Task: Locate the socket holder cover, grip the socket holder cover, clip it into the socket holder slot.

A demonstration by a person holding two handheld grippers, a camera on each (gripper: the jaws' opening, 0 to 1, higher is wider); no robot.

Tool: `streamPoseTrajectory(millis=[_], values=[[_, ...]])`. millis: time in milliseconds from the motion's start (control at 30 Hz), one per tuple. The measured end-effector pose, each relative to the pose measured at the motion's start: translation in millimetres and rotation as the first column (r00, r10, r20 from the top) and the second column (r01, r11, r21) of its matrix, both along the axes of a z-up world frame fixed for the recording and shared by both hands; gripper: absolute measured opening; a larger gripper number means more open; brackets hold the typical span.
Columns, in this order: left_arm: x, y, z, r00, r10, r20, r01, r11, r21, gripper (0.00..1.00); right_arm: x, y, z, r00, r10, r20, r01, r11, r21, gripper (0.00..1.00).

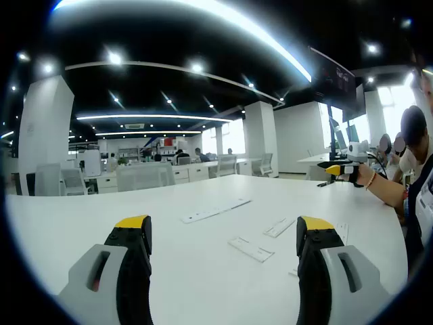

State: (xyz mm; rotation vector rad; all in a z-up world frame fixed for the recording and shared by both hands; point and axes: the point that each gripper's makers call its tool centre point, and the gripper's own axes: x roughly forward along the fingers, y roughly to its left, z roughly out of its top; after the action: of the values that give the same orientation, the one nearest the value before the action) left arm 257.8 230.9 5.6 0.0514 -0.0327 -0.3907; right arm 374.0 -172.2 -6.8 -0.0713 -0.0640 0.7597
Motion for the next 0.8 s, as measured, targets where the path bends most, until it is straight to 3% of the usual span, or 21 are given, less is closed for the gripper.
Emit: streamPoseTrajectory(millis=[800], values=[[-0.8, -6.6, -3.9, 1.000, -0.007, -0.020, 0.006, 1.000, -0.002, 0.91, -0.8, -3.7, -2.1, 1.000, -0.008, 0.003, 0.008, 1.000, -0.025, 0.82]])
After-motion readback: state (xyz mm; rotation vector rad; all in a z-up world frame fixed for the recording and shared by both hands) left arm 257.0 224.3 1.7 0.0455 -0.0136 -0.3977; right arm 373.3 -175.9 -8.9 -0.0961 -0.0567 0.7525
